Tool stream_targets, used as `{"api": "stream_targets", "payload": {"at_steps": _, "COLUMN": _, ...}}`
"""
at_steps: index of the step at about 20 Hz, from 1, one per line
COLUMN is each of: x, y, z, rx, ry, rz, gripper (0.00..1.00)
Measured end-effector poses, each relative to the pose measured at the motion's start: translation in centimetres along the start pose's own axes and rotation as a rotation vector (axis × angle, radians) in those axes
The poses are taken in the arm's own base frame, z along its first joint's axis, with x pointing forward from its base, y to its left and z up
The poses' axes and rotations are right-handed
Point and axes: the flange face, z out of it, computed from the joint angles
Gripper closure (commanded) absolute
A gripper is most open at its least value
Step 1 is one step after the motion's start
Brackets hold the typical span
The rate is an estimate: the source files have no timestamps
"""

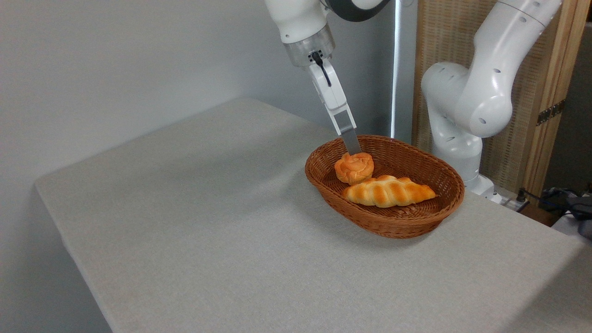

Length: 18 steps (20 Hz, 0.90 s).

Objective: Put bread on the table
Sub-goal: 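Close the gripper fingers around the round orange bun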

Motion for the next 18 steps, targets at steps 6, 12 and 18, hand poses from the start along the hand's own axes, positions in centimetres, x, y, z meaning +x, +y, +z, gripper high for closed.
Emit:
{"api": "stream_targets", "payload": {"at_steps": 6, "x": 0.1, "y": 0.4, "z": 2.2, "rx": -0.014, "ry": -0.016, "rz": 0.009, "gripper": 0.00}}
{"api": "stream_targets", "payload": {"at_steps": 12, "x": 1.3, "y": 1.2, "z": 4.5, "rx": 0.016, "ry": -0.030, "rz": 0.038, "gripper": 0.00}}
{"api": "stream_targets", "payload": {"at_steps": 18, "x": 1.7, "y": 1.2, "z": 5.5, "rx": 0.027, "ry": -0.028, "rz": 0.044, "gripper": 0.00}}
